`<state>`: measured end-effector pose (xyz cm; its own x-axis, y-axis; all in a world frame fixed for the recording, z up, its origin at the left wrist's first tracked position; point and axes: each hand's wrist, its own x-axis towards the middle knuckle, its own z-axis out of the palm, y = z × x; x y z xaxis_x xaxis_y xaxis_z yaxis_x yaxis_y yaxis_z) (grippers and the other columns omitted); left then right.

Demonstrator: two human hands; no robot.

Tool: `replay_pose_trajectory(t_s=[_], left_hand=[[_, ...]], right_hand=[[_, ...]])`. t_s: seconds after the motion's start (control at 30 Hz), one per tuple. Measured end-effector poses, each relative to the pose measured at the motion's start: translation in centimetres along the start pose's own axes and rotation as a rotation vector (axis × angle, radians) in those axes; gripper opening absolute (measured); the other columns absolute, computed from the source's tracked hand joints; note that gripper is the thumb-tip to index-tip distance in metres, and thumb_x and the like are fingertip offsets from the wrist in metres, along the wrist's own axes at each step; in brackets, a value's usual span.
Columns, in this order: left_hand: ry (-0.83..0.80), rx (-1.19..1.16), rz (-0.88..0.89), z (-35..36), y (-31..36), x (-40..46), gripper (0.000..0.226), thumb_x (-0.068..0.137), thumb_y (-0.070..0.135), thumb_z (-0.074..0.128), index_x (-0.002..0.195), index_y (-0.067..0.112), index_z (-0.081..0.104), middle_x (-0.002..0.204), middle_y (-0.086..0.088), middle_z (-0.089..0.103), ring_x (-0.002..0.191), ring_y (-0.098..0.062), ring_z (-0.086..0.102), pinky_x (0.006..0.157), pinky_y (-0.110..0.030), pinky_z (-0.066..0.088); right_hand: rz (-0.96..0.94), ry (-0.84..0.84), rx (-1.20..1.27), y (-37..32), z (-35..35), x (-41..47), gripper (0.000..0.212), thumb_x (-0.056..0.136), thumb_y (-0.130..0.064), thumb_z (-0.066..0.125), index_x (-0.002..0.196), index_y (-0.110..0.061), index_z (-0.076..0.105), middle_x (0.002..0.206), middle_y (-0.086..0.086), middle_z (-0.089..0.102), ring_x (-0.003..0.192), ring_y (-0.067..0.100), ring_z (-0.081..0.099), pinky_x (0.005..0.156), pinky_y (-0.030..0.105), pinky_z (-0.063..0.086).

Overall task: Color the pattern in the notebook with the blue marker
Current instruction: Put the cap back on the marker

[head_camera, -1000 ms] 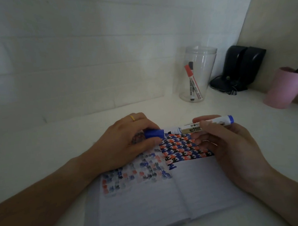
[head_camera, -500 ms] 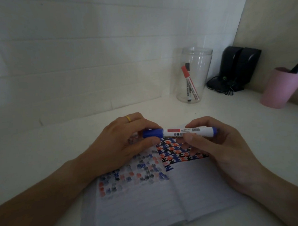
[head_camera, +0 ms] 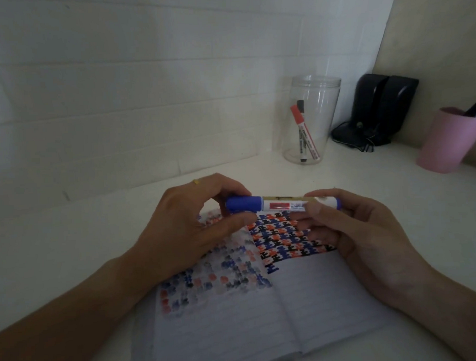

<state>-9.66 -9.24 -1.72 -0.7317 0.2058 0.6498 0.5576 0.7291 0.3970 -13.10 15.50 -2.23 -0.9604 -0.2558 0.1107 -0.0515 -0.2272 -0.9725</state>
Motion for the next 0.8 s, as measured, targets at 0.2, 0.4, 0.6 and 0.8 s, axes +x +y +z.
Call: replay_pose_trajectory(t_s=[0.2, 0.4, 0.6, 0.8], left_hand=[[-0.023, 0.019, -0.002, -0.1, 0.1, 0.0, 0.030, 0.090, 0.046, 0.062, 0.105, 0.022, 0.074, 0.089, 0.017, 0.072, 0.087, 0.003, 0.065, 0.075, -0.004, 0.047], [-0.016, 0.015, 0.017, 0.0, 0.4, 0.1, 0.030, 0.096, 0.041, 0.056, 0.095, 0.019, 0.077, 0.076, 0.020, 0.066, 0.073, 0.001, 0.064, 0.062, -0.006, 0.043], [-0.014, -0.006, 0.008, -0.2, 0.7, 0.0, 0.028, 0.095, 0.040, 0.057, 0.091, 0.020, 0.076, 0.073, 0.011, 0.071, 0.063, -0.011, 0.064, 0.057, -0.018, 0.046], [0.014, 0.005, 0.015, -0.2, 1.3, 0.1, 0.025, 0.092, 0.043, 0.063, 0.093, 0.021, 0.075, 0.076, 0.013, 0.070, 0.069, -0.001, 0.060, 0.063, -0.007, 0.040]], right_hand=[[-0.033, 0.008, -0.025, 0.1, 0.0, 0.0, 0.036, 0.067, -0.025, 0.079, 0.093, 0.000, 0.078, 0.079, 0.016, 0.079, 0.066, 0.017, 0.071, 0.060, 0.019, 0.056], [-0.068, -0.040, -0.081, 0.0, 0.0, -0.3, 0.032, 0.066, -0.024, 0.079, 0.091, -0.004, 0.079, 0.080, 0.017, 0.080, 0.068, 0.019, 0.074, 0.063, 0.020, 0.058], [-0.123, -0.041, -0.146, 0.1, 0.2, -0.4, 0.033, 0.063, -0.019, 0.082, 0.092, -0.002, 0.079, 0.091, 0.018, 0.081, 0.077, 0.028, 0.077, 0.074, 0.029, 0.062], [-0.091, -0.172, -0.134, -0.4, 1.0, -0.8, 0.033, 0.067, -0.022, 0.085, 0.088, -0.007, 0.065, 0.088, 0.016, 0.078, 0.074, 0.025, 0.072, 0.063, 0.031, 0.056]])
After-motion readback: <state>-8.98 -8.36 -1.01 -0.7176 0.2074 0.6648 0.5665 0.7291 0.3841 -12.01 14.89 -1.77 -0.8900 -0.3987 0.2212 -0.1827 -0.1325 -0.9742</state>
